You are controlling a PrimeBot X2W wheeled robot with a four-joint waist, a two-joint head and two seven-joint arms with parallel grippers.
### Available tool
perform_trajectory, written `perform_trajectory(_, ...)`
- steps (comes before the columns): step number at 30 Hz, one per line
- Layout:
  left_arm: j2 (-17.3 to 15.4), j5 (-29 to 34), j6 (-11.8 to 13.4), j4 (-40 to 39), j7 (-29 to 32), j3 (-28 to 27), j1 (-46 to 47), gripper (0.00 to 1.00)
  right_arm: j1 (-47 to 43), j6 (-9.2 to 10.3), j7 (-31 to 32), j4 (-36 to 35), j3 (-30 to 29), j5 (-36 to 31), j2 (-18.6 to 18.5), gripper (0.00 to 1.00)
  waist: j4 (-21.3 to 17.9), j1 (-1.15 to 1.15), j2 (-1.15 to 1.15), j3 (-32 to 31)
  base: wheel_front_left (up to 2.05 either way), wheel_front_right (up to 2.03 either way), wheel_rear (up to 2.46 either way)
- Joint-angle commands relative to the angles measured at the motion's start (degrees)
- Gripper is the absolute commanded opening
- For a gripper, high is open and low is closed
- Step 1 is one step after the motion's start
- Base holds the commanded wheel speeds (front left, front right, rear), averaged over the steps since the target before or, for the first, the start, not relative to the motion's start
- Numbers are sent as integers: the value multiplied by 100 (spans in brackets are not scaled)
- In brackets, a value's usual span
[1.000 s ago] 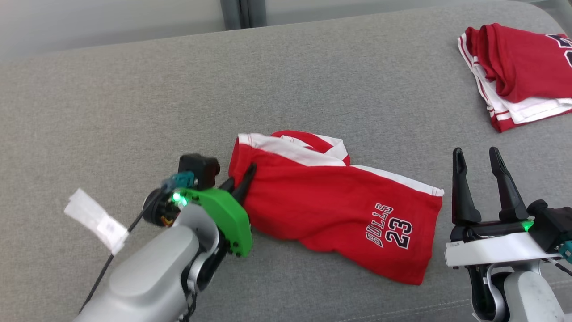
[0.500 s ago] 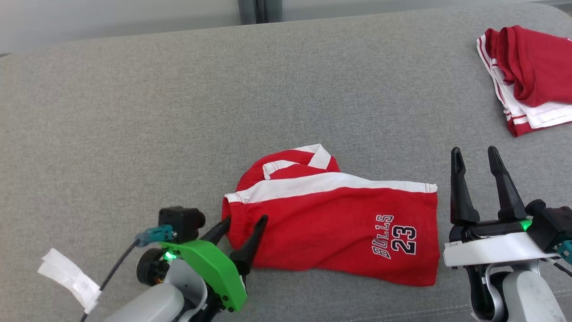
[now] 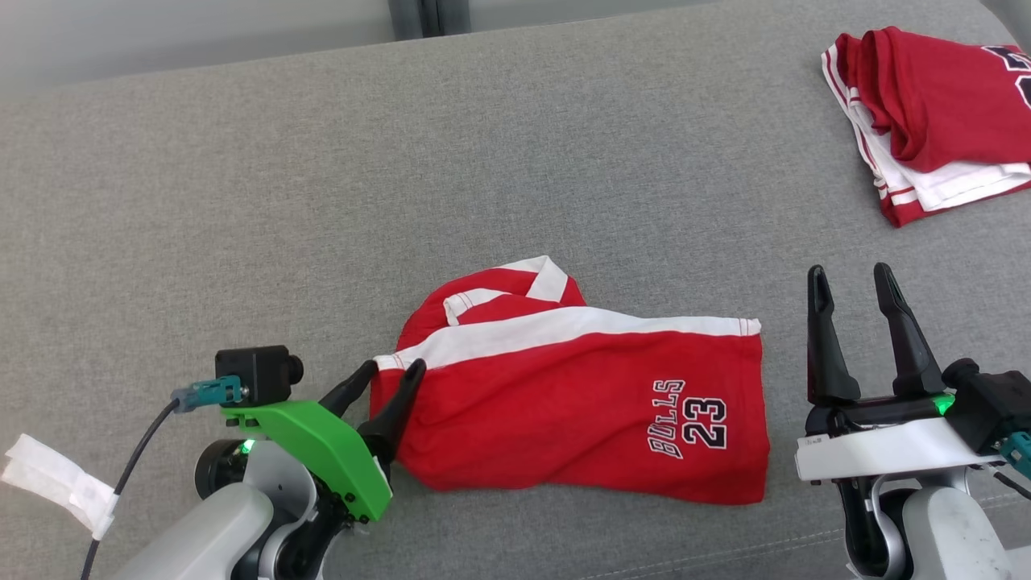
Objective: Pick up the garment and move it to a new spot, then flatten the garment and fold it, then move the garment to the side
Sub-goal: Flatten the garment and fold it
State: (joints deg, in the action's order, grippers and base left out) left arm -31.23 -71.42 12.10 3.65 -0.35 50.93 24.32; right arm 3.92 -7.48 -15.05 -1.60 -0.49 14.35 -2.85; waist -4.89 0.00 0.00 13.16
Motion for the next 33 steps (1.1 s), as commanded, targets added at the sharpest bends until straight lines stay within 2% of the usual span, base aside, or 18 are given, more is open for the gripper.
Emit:
perform_trajectory(1,-25,-43,-34,33,16,-35,84,69,60,-2,-14,7,5,11,-9,100,-26,0,0,23,0,0,0)
perform_trajectory(2,-22,-56,-47,57,16,-46,104,52,68,-2,-14,4,1,12,-9,100,-32,0,0,29,0,0,0)
perform_trajectory(4,7,-78,-58,102,-12,-72,124,0,74,-2,-14,-3,-2,6,-8,100,-40,0,0,35,0,0,0)
perform_trajectory(14,11,-66,-228,128,-211,-209,150,0,-40,-2,-14,26,28,-160,-13,100,-10,0,0,-4,0,0,0)
perform_trajectory(18,-71,-32,-251,18,-295,-228,76,0,-216,-2,-13,238,-45,87,-113,100,39,0,0,-58,0,0,0)
perform_trajectory(23,-203,-51,-228,-187,-335,-262,-56,0,-378,-2,-14,912,160,1087,-413,100,76,0,0,-146,0,0,0)
perform_trajectory(29,-333,-49,-161,-396,-381,-284,-194,0,50,-3,-14,1809,1165,2732,-1193,100,65,0,0,-200,0,0,0)
perform_trajectory(33,-348,-33,-150,-466,-378,-271,-228,0,580,-3,45,2449,1826,3204,-1702,100,107,0,0,-189,0,0,0)
